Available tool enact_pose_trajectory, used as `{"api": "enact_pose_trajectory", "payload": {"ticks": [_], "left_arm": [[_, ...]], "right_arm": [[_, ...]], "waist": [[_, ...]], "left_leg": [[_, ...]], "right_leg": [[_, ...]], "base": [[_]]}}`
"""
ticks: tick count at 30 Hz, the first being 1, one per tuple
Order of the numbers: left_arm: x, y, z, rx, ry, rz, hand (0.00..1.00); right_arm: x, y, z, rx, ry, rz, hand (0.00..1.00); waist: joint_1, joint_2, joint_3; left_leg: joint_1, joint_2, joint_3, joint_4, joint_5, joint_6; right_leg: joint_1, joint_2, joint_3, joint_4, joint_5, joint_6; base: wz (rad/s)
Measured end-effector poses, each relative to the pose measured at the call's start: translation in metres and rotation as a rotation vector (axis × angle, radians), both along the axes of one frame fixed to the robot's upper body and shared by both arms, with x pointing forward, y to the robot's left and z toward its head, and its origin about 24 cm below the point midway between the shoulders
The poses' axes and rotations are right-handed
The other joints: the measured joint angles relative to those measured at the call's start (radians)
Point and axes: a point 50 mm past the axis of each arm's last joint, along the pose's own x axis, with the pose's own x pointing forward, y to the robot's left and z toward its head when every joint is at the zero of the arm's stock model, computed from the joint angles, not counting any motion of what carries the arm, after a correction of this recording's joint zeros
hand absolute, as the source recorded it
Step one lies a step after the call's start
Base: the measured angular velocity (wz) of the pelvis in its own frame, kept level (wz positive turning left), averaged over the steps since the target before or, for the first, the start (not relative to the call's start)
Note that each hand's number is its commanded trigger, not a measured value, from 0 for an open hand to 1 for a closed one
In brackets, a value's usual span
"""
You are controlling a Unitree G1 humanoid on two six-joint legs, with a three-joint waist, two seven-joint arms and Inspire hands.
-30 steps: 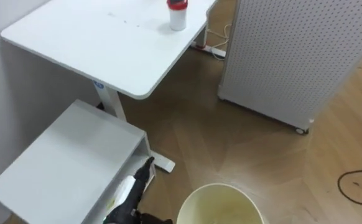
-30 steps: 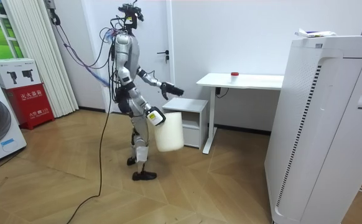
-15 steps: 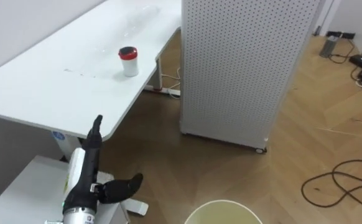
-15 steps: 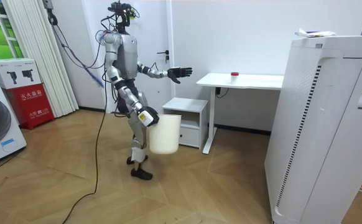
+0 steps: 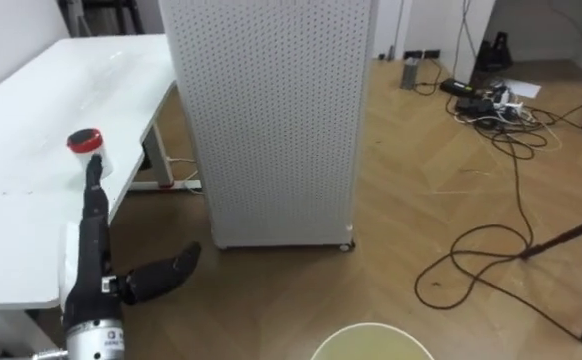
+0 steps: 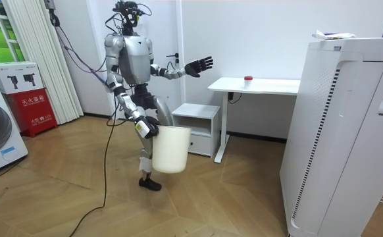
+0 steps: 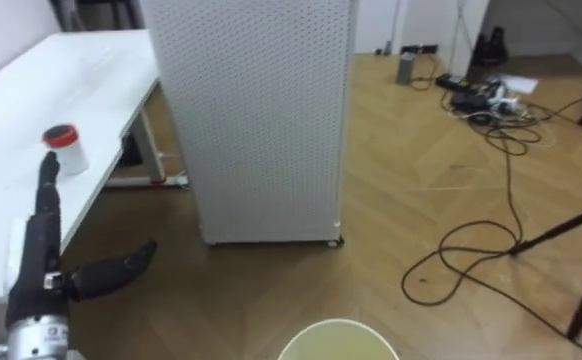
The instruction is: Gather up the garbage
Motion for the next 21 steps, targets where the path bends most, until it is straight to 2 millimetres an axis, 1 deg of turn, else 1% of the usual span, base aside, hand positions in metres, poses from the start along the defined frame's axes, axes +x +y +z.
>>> {"api": "enact_pose_trajectory", "payload": {"ticks": [1, 3, 5, 6, 7, 8, 9, 10, 11, 12, 13, 14, 15, 16, 17, 18, 19, 20, 21], "left_arm": [[0.000, 0.001, 0.001, 0.000, -0.005, 0.008, 0.00], [-0.003, 0.001, 0.001, -0.003, -0.008, 0.009, 0.00], [-0.004, 0.003, 0.001, -0.003, -0.008, 0.014, 0.00], [-0.005, 0.006, 0.002, -0.002, -0.009, 0.027, 0.00], [-0.005, 0.009, 0.002, -0.001, -0.012, 0.040, 0.00], [-0.005, 0.010, 0.003, -0.002, -0.014, 0.046, 0.00], [-0.006, 0.012, 0.004, -0.010, -0.020, 0.055, 0.00], [-0.006, 0.012, 0.004, -0.024, -0.027, 0.063, 0.00], [-0.006, 0.012, 0.004, -0.029, -0.028, 0.066, 0.00], [-0.006, 0.012, 0.004, -0.032, -0.028, 0.067, 0.00], [-0.006, 0.013, 0.004, -0.039, -0.028, 0.070, 0.00], [-0.006, 0.013, 0.004, -0.039, -0.028, 0.069, 0.00], [-0.006, 0.012, 0.004, -0.038, -0.027, 0.067, 0.00], [-0.006, 0.012, 0.004, -0.039, -0.028, 0.067, 0.00], [-0.006, 0.012, 0.004, -0.037, -0.028, 0.067, 0.00], [-0.006, 0.012, 0.004, -0.036, -0.027, 0.065, 0.00], [-0.006, 0.012, 0.004, -0.036, -0.028, 0.067, 0.00], [-0.006, 0.013, 0.004, -0.036, -0.028, 0.068, 0.00], [-0.006, 0.013, 0.004, -0.036, -0.030, 0.069, 0.00]], "right_arm": [[-0.001, -0.001, 0.000, -0.004, 0.001, -0.001, 1.00], [-0.003, -0.002, 0.001, -0.012, -0.003, -0.002, 1.00], [-0.005, -0.004, 0.003, -0.017, -0.014, -0.010, 1.00], [-0.004, -0.003, 0.003, -0.021, -0.013, -0.005, 1.00], [-0.004, -0.003, 0.003, -0.028, -0.014, 0.002, 1.00], [-0.003, -0.002, 0.003, -0.028, -0.016, 0.003, 1.00], [-0.001, -0.002, 0.005, -0.029, -0.027, 0.005, 1.00], [0.002, -0.001, 0.007, -0.037, -0.039, 0.017, 1.00], [0.002, -0.001, 0.007, -0.039, -0.042, 0.021, 1.00], [0.003, 0.000, 0.008, -0.040, -0.046, 0.024, 1.00], [0.004, 0.000, 0.008, -0.040, -0.048, 0.024, 1.00], [0.005, -0.001, 0.008, -0.041, -0.049, 0.022, 1.00], [0.005, -0.001, 0.008, -0.044, -0.046, 0.018, 1.00], [0.005, 0.000, 0.008, -0.044, -0.045, 0.016, 1.00], [0.005, 0.001, 0.008, -0.043, -0.043, 0.015, 1.00], [0.004, 0.002, 0.007, -0.041, -0.039, 0.013, 1.00], [0.004, 0.002, 0.007, -0.039, -0.036, 0.013, 1.00], [0.003, 0.002, 0.007, -0.040, -0.034, 0.013, 1.00], [0.002, 0.002, 0.006, -0.039, -0.030, 0.013, 1.00]], "waist": [[-0.002, -0.003, 0.0020], [-0.001, -0.008, 0.0030], [0.006, -0.007, 0.0050], [0.012, -0.005, 0.0062], [0.013, -0.002, 0.0081], [0.015, 0.000, 0.0083], [0.018, 0.007, 0.0090], [0.017, 0.010, 0.0114], [0.014, 0.011, 0.0114], [0.006, 0.011, 0.0112], [0.003, 0.013, 0.0123], [0.003, 0.016, 0.0137], [0.005, 0.023, 0.0135], [0.005, 0.027, 0.0138], [0.001, 0.033, 0.0133], [0.002, 0.036, 0.0152], [0.005, 0.035, 0.0160], [0.005, 0.036, 0.0165], [0.010, 0.040, 0.0165]], "left_leg": [[0.013, -0.012, 0.004, -0.018, 0.002, 0.006], [0.025, -0.020, 0.006, -0.035, 0.006, 0.012], [0.038, -0.026, 0.007, -0.051, 0.003, 0.018], [0.054, -0.028, 0.005, -0.063, -0.001, 0.020], [0.065, -0.028, 0.001, -0.065, -0.011, 0.019], [0.069, -0.028, 0.000, -0.064, -0.017, 0.020], [0.068, -0.028, 0.000, -0.061, -0.024, 0.021], [0.067, -0.032, 0.001, -0.061, -0.028, 0.022], [0.067, -0.036, -0.001, -0.060, -0.028, 0.023], [0.068, -0.045, -0.008, -0.054, -0.030, 0.026], [0.067, -0.056, -0.014, -0.036, -0.041, 0.037], [0.066, -0.061, -0.015, -0.023, -0.048, 0.039], [0.066, -0.066, -0.017, -0.001, -0.067, 0.046], [0.067, -0.068, -0.017, 0.009, -0.077, 0.051], [0.073, -0.073, -0.021, 0.017, -0.092, 0.054], [0.084, -0.083, -0.023, 0.014, -0.103, 0.060], [0.092, -0.096, -0.023, 0.015, -0.113, 0.071], [0.093, -0.098, -0.023, 0.017, -0.119, 0.078], [0.098, -0.098, -0.020, 0.025, -0.129, 0.087]], "right_leg": [[0.013, -0.004, 0.002, -0.024, 0.004, 0.007], [0.027, -0.011, 0.003, -0.053, 0.009, 0.013], [0.039, -0.017, 0.007, -0.072, 0.011, 0.016], [0.056, -0.017, 0.012, -0.089, 0.012, 0.018], [0.069, -0.017, 0.017, -0.104, 0.012, 0.019], [0.073, -0.017, 0.017, -0.108, 0.011, 0.020], [0.077, -0.018, 0.017, -0.115, 0.010, 0.021], [0.078, -0.025, 0.018, -0.115, 0.007, 0.024], [0.079, -0.029, 0.017, -0.114, 0.004, 0.025], [0.082, -0.037, 0.016, -0.106, -0.004, 0.029], [0.082, -0.048, 0.014, -0.076, -0.021, 0.035], [0.082, -0.053, 0.012, -0.057, -0.029, 0.039], [0.068, -0.060, 0.007, -0.010, -0.042, 0.047], [0.059, -0.062, 0.002, 0.016, -0.045, 0.052], [0.038, -0.071, -0.013, 0.076, -0.050, 0.060], [0.014, -0.084, -0.025, 0.142, -0.051, 0.061], [-0.008, -0.095, -0.036, 0.194, -0.051, 0.063], [-0.012, -0.104, -0.050, 0.212, -0.049, 0.067], [-0.015, -0.112, -0.061, 0.232, -0.040, 0.081]], "base": [[-0.14], [0.00], [-0.03], [-0.14], [-0.16], [-0.13], [-0.06], [0.00], [0.04], [0.07], [0.07], [0.00], [-0.07], [-0.09], [0.00], [0.00], [0.00], [-0.09], [-0.07]]}}
